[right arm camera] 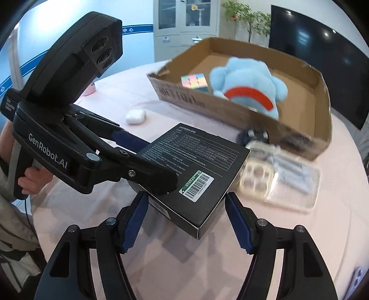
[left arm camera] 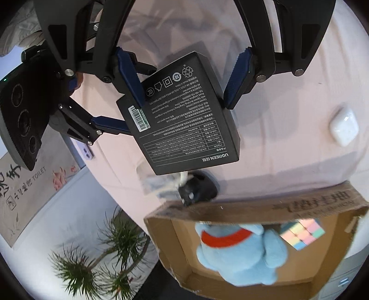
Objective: Organize objects
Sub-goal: 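Lift the black box with both grippers and carry it over the cardboard box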
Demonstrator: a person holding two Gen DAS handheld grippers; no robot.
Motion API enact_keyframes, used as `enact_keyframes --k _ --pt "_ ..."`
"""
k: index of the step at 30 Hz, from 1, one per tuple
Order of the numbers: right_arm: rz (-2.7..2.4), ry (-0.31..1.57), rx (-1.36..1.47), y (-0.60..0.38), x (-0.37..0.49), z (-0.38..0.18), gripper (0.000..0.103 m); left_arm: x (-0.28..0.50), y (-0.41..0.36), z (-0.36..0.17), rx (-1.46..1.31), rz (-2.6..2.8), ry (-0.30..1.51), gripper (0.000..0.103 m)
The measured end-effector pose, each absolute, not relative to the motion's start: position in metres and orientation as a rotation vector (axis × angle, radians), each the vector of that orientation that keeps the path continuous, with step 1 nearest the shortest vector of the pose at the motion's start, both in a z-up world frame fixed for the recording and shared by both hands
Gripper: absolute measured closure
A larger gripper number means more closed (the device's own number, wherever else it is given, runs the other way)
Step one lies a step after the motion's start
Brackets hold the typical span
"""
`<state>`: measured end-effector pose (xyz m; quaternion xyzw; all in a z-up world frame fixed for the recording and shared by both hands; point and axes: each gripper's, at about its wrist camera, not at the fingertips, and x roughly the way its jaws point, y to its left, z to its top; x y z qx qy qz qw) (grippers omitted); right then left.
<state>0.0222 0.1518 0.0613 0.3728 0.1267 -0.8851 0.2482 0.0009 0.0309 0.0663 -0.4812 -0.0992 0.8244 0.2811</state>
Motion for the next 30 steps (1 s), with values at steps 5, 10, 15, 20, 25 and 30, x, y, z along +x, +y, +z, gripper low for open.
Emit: enact_keyframes --k 5,10,15,20,25,30 --pt "-2.429 0.374 0.954 0.141 0.015 0.077 0.035 -0.003 0.019 0.081 -1.235 2.263 -0.284 0.033" --pt "-2.446 0.423 0.893 0.130 0.003 0.088 0.035 -0.016 0.004 0.095 -1.195 2.312 -0.295 0.033" --pt "-2.453 0.439 0.838 0.123 -0.008 0.098 0.035 -0.023 -0.005 0.103 -1.157 2.355 -0.324 0.033" --pt "-2.468 0.476 0.799 0.120 -0.019 0.109 0.035 -0.034 -0.005 0.115 -1.129 2.387 -0.305 0.033" --pt "-2.505 0.482 0.758 0.131 -0.035 0.124 0.035 -0.053 0.006 0.136 -1.073 2.416 -0.238 0.033" --pt "-2.539 0.483 0.726 0.147 -0.048 0.140 0.035 -0.066 0.019 0.154 -1.004 2.443 -0.192 0.033"
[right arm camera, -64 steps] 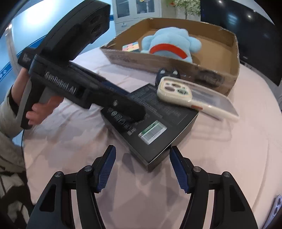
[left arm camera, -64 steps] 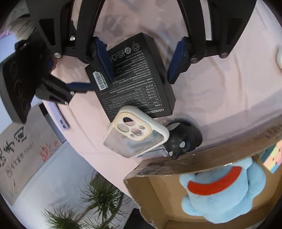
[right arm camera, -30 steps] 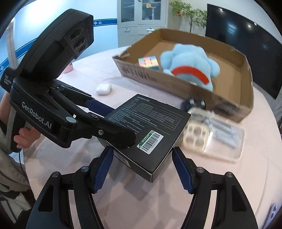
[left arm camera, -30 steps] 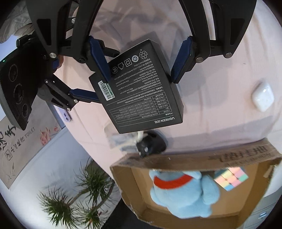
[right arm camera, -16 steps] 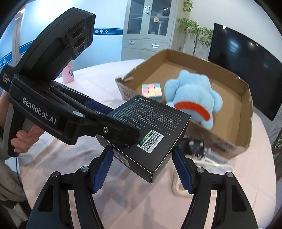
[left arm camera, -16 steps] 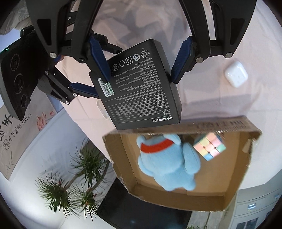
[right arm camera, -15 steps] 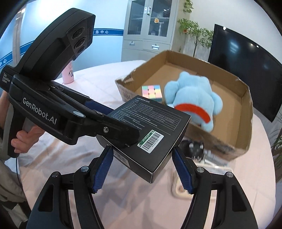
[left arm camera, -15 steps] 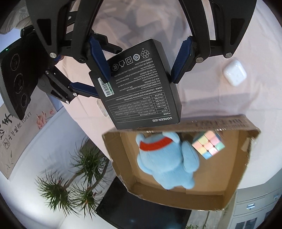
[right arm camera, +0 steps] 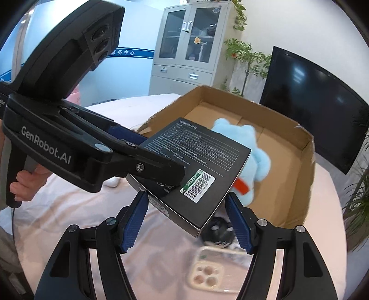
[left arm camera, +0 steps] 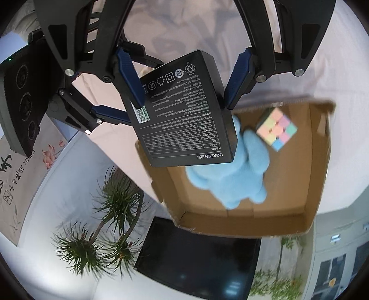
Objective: Organize objects
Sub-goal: 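Lift the black box with both grippers and carry it over the cardboard box, then open both grippers to set the black box beside the plush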
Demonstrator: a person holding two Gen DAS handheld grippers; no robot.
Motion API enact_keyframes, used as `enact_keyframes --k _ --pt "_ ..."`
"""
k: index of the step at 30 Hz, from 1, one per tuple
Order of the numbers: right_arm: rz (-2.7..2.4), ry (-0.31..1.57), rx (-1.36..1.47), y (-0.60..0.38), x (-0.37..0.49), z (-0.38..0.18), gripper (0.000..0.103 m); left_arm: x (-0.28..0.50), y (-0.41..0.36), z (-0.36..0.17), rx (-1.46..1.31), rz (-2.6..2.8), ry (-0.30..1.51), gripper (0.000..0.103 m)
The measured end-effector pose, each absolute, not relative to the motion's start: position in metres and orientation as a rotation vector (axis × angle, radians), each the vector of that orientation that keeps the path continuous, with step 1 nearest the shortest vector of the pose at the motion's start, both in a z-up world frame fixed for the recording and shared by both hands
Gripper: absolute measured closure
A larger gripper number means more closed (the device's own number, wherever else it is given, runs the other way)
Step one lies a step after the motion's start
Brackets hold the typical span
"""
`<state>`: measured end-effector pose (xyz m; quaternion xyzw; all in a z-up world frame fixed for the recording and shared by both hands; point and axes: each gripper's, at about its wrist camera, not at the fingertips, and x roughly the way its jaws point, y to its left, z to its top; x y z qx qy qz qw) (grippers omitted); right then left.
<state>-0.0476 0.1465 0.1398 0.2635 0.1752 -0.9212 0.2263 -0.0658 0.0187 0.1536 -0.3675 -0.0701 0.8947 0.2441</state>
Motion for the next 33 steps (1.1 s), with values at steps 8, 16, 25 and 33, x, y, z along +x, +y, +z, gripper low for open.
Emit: enact_keyframes --k 8,16,25,33 --pt "-2.613 0.535 0.661 0.173 -0.063 0.158 0.035 -0.095 0.045 0.168 -0.944 2.429 -0.183 0.033" --pt "-2.684 0.536 0.646 0.209 -0.084 0.158 0.035 -0.133 0.078 0.167 -0.913 2.384 -0.167 0.033" --pt "-2.700 0.531 0.648 0.240 -0.108 0.146 0.035 -0.164 0.099 0.153 -0.923 2.340 -0.182 0.033" --pt "-2.733 0.441 0.666 0.277 -0.128 0.124 0.035 -0.182 0.138 0.142 -0.893 2.374 -0.056 0.033"
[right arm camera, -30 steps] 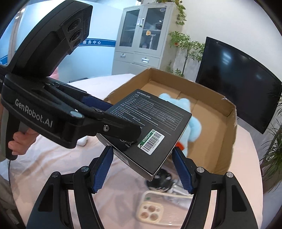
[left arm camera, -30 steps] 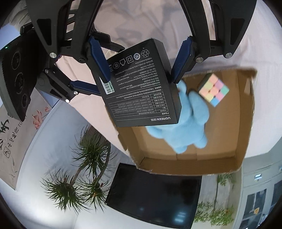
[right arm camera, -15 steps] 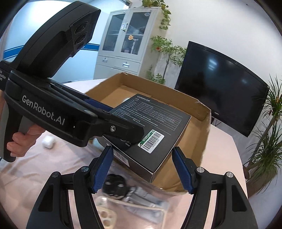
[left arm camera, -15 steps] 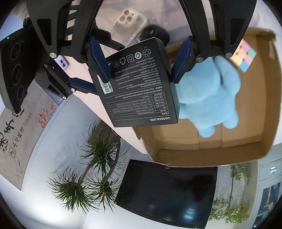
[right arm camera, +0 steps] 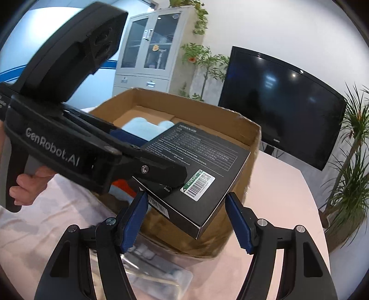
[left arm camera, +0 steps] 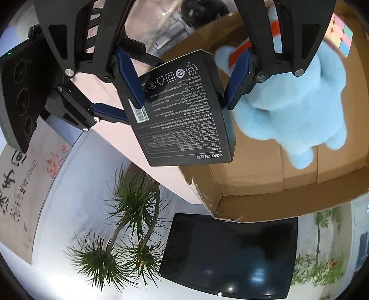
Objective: Organize objects
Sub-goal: 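Open both grippers to set the black box beside the plush, then close both grippers on the clear phone case's cream frame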
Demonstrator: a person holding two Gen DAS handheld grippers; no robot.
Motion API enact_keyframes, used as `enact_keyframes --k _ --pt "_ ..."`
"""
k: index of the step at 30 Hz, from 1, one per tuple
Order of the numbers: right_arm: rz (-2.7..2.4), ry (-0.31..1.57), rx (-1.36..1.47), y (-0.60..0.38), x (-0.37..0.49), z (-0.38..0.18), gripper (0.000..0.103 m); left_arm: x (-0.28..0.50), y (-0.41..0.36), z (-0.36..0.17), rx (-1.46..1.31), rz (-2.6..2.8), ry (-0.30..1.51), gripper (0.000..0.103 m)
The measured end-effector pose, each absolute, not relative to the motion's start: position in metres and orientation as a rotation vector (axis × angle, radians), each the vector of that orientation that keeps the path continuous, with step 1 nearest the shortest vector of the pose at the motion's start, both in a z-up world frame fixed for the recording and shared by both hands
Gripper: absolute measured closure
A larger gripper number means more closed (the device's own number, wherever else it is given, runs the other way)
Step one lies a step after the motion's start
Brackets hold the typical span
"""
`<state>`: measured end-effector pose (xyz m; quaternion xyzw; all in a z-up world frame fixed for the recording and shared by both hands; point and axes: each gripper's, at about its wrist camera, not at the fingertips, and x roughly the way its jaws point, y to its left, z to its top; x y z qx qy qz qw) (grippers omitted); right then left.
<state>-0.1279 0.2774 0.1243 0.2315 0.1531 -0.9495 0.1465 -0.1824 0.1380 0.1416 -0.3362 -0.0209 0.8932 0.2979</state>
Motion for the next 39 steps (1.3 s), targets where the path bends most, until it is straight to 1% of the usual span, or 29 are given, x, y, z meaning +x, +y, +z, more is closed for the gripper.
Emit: enact_keyframes --k 2,4,8,11,12,13,14,15,17,19,22,25,26,27,28,29,30,31,32,34,36,39 --pt "-2.732 0.407 0.708 0.282 -0.134 0.114 0.035 -0.186 0.142 0.133 -0.900 2.388 -0.046 0.035" --pt "-2.739 0.430 0.757 0.280 -0.140 0.102 0.034 -0.186 0.146 0.122 -0.909 2.408 -0.007 0.037" --pt "-2.751 0.437 0.886 0.273 -0.150 0.081 0.034 -0.191 0.149 0.106 -0.960 2.413 0.007 0.037" --pt "-2.761 0.412 0.841 0.274 -0.136 0.089 0.034 -0.180 0.146 0.106 -0.959 2.411 0.031 0.035" --pt "-2.757 0.392 0.821 0.278 -0.128 0.095 0.030 -0.172 0.142 0.109 -0.937 2.412 0.051 0.033" --pt "-2.745 0.364 0.817 0.283 -0.119 0.102 0.025 -0.161 0.137 0.114 -0.904 2.418 0.069 0.024" --pt "-2.732 0.339 0.827 0.286 -0.112 0.105 0.018 -0.151 0.132 0.118 -0.876 2.424 0.082 0.019" --pt "-2.711 0.309 0.850 0.291 -0.107 0.107 0.016 -0.141 0.126 0.120 -0.866 2.436 0.088 0.019" --pt "-2.664 0.241 0.925 0.302 -0.099 0.104 0.016 -0.122 0.113 0.116 -0.911 2.437 0.093 0.019" --pt "-2.624 0.164 1.004 0.312 -0.093 0.093 0.016 -0.104 0.099 0.105 -0.978 2.423 0.074 0.019" --pt "-2.579 0.025 1.051 0.326 -0.082 0.075 0.016 -0.074 0.076 0.085 -1.038 2.364 -0.005 0.020" --pt "-2.556 -0.010 1.090 0.331 -0.074 0.060 0.016 -0.058 0.065 0.067 -1.118 2.291 -0.089 0.023" --pt "-2.548 -0.026 1.114 0.332 -0.077 0.055 0.018 -0.057 0.066 0.063 -1.138 2.275 -0.099 0.024" --pt "-2.535 -0.044 1.128 0.330 -0.080 0.051 0.023 -0.055 0.070 0.060 -1.148 2.269 -0.094 0.026" --pt "-2.520 -0.060 1.146 0.328 -0.082 0.046 0.025 -0.055 0.075 0.057 -1.151 2.274 -0.075 0.028" --pt "-2.510 -0.069 1.159 0.327 -0.082 0.041 0.033 -0.055 0.080 0.053 -1.153 2.281 -0.053 0.030" --pt "-2.501 -0.079 1.171 0.325 -0.078 0.036 0.050 -0.056 0.086 0.048 -1.157 2.279 -0.032 0.035" --pt "-2.493 -0.094 1.173 0.320 -0.078 0.033 0.051 -0.055 0.090 0.044 -1.174 2.270 -0.020 0.056" --pt "-2.488 -0.108 1.163 0.317 -0.073 0.032 0.058 -0.056 0.095 0.036 -1.221 2.237 -0.005 0.065" --pt "-2.516 -0.073 1.162 0.308 -0.061 0.033 0.059 -0.049 0.096 0.032 -1.235 2.186 0.003 0.068" --pt "-2.494 -0.097 1.169 0.304 -0.046 0.032 0.066 -0.035 0.091 0.034 -1.221 2.186 0.055 0.069" --pt "-2.422 -0.148 1.172 0.291 -0.020 0.027 0.067 -0.016 0.069 0.033 -1.260 2.144 0.011 0.068"
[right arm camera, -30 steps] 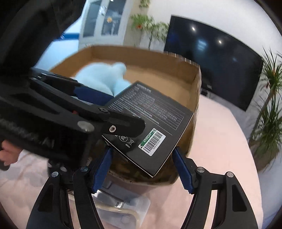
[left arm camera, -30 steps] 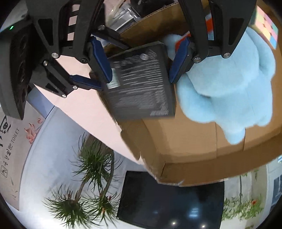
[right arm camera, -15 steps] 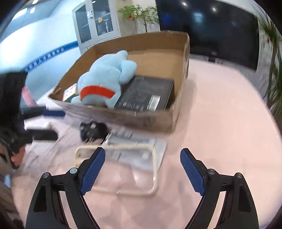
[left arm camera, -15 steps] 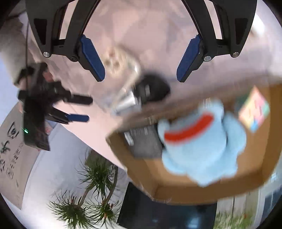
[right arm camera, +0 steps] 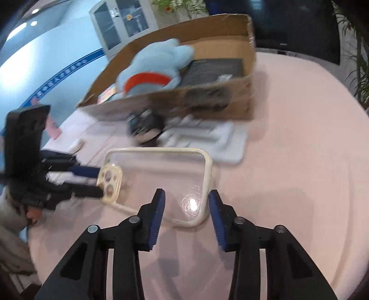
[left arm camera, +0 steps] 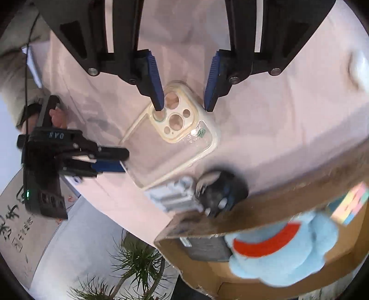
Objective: Organize objects
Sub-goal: 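Close both grippers on the clear phone case's cream frame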
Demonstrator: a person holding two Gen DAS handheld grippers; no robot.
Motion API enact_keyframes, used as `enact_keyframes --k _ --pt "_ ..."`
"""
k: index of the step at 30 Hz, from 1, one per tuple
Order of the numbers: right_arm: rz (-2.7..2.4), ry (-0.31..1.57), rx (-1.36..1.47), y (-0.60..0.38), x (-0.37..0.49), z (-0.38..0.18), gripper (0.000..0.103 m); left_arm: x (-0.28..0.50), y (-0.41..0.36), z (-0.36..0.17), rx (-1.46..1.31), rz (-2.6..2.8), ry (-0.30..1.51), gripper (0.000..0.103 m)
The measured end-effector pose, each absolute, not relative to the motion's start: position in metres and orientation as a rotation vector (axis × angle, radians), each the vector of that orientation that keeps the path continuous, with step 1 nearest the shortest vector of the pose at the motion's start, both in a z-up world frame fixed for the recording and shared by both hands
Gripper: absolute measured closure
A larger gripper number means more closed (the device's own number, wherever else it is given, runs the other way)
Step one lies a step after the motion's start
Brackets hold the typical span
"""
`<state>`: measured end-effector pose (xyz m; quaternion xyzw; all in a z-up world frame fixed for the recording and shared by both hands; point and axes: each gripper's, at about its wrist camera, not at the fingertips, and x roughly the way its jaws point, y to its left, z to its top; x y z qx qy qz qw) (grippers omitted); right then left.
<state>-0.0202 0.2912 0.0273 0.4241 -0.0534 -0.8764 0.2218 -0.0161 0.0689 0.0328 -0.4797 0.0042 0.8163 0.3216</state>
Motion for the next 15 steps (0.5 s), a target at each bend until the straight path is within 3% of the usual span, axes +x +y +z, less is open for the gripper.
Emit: enact_keyframes --k 11,15 --pt "-2.365 -0.194 1.168 0.260 0.005 0.022 0.067 -0.007 0.041 0.031 -1.236 2.207 -0.024 0.065" --pt "-2.371 -0.195 1.162 0.255 0.008 0.023 0.067 0.002 0.044 0.036 -1.201 2.240 0.055 0.065"
